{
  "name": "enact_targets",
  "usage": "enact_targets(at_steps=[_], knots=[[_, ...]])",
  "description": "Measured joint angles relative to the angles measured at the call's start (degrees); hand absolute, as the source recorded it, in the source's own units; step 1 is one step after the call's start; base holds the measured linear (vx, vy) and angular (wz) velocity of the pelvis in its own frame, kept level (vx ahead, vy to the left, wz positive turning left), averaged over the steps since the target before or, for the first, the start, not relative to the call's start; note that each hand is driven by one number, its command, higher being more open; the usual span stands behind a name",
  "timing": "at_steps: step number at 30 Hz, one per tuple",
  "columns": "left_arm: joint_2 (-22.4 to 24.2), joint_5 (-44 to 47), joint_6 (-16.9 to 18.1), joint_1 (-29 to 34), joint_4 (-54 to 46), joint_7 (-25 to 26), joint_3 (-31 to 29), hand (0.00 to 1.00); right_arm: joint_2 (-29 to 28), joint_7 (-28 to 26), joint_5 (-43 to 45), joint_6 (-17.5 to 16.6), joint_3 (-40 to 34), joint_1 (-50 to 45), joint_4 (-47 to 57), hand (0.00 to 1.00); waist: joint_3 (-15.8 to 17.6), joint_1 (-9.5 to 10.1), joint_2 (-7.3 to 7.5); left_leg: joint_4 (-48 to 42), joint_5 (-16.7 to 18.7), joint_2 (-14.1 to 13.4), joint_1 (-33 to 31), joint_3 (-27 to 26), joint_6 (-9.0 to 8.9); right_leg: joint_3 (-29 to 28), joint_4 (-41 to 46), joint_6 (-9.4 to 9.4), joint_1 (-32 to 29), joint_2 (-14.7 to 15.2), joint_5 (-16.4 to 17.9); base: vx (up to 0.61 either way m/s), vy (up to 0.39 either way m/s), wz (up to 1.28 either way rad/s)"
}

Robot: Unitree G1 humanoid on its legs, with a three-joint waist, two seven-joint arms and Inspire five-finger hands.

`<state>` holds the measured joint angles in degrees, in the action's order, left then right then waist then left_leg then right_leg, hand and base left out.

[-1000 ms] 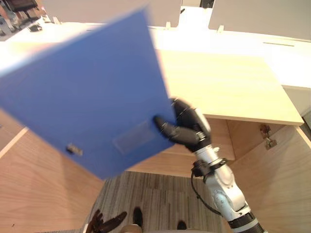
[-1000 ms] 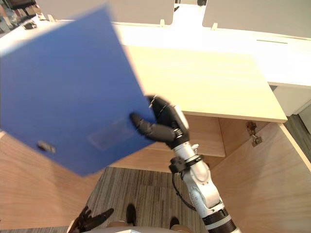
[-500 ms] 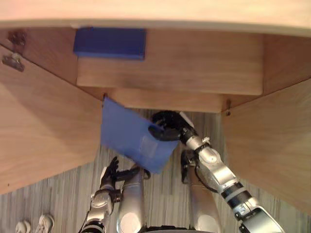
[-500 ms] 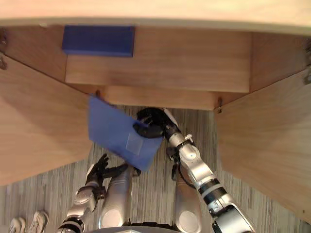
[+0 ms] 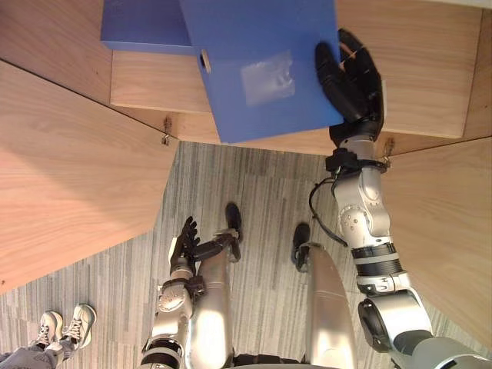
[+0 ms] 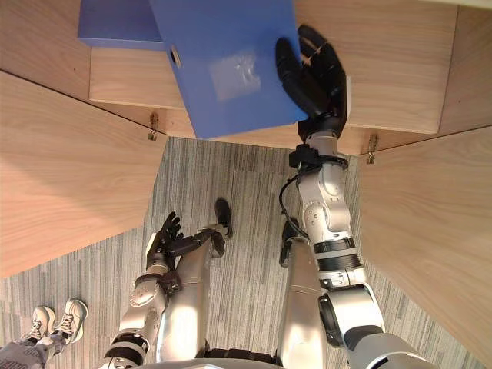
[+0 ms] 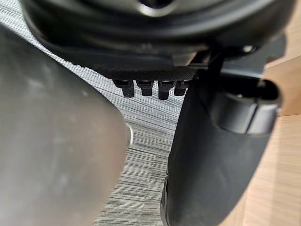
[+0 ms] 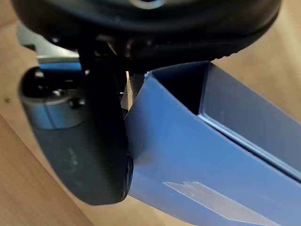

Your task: Walk over to the cabinet, pick up the folder, carry it to the office cabinet, place the folder inside the office cabinet, then close the office cabinet door

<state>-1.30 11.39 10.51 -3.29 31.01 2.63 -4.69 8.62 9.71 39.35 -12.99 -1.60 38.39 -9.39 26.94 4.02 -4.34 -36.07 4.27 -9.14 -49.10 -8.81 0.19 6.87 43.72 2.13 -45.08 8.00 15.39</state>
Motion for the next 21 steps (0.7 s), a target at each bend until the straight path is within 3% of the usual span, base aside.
enact_targets(at_steps=[6,10,14,19,21], knots=[[1.0,1.1,0.0,0.0,-2.6,1.8,0.0,1.00,-5.7,10.1,2.1,-3.6,-9.3,6.2,-0.4,0.00,0.0,0.39,0.00,-1.2,1.3,0.0,-0.2,-0.4,0.17,0.0,0.2,0.17,0.3,0.3,0.6,0.04,-0.004,-0.01],[1.8,1.7,0.0,-0.4,-3.8,4.3,0.1,1.00,-6.7,16.0,4.2,-4.8,-14.1,7.2,-1.5,0.00,0.0,0.59,0.00,-2.1,1.5,0.1,-1.6,0.4,-0.03,0.5,0.9,0.26,-0.5,0.5,0.9,-0.03,-0.023,0.06],[3.0,2.2,-0.1,-0.6,-3.8,5.1,0.1,1.00,-9.3,19.8,4.4,-5.9,-18.0,7.1,-1.6,0.00,0.0,0.58,0.00,-2.2,1.4,0.6,-2.6,0.5,-0.16,0.5,1.9,0.17,-1.8,1.0,1.1,-0.04,-0.038,0.06],[3.9,2.2,-0.1,-0.8,-3.9,6.5,0.6,1.00,-14.4,25.5,4.5,-11.1,-22.2,3.8,-1.5,0.00,0.0,0.64,0.00,-2.1,1.2,0.9,-2.8,0.6,-0.13,0.6,2.2,0.18,-2.1,1.3,1.2,0.00,-0.042,0.03],[3.8,2.1,-0.2,-0.9,-3.9,7.0,0.8,1.00,-14.6,26.7,4.5,-11.6,-22.8,1.6,-1.5,0.00,0.0,0.63,0.00,-2.1,1.2,0.9,-2.8,0.6,-0.11,0.6,2.2,0.19,-2.1,1.4,1.2,0.01,-0.039,0.00]])
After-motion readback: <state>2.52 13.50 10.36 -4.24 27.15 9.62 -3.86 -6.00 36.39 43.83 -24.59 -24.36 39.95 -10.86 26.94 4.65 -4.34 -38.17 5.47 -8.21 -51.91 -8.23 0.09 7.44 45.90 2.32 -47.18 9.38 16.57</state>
